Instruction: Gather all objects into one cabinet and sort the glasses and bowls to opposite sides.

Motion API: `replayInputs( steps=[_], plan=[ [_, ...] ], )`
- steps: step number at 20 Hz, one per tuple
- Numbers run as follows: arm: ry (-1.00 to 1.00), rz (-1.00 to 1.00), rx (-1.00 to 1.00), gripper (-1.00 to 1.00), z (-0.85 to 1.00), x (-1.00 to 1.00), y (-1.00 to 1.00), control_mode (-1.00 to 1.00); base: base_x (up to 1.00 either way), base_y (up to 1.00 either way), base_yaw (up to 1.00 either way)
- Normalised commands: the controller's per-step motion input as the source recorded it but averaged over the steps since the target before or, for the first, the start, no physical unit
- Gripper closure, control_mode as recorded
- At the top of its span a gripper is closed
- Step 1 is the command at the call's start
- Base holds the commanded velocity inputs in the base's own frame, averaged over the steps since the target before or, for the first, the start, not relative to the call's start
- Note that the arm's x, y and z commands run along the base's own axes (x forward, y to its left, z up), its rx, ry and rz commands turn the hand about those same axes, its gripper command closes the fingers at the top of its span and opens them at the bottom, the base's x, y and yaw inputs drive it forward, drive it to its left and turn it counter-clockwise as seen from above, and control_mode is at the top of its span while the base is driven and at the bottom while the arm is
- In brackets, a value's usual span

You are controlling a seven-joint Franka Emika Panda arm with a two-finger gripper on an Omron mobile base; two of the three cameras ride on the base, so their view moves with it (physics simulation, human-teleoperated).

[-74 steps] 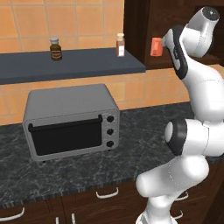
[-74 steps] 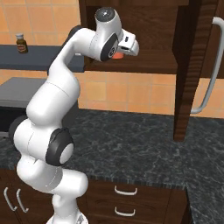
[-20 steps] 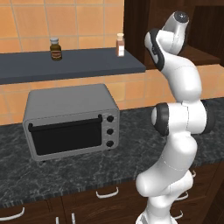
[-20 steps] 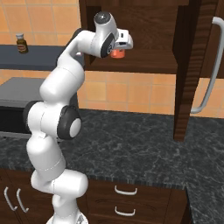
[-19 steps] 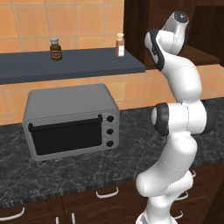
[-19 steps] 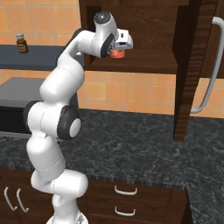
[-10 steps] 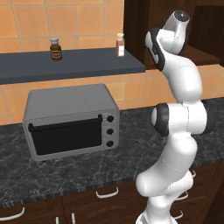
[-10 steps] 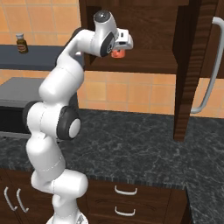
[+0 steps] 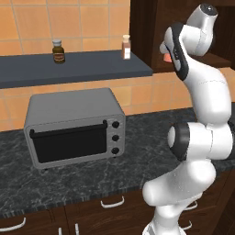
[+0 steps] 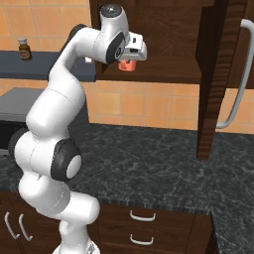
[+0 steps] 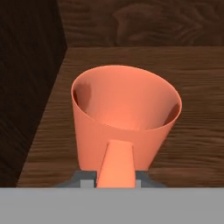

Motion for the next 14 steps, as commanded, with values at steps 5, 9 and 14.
replayInputs(
  steps=[5,9,14],
  plan=[
    [-0.01,0.00,-0.02,1.00,0.00,-1.00,0.38,-1.00,0.00,0.00,0.00],
    [-0.07,0.00,-0.01,1.00,0.00,-1.00,0.31,-1.00,0.00,0.00,0.00],
    [-0.03,0.00,0.00,1.00,0.00,-1.00,0.23,-1.00,0.00,0.00,0.00]
  ],
)
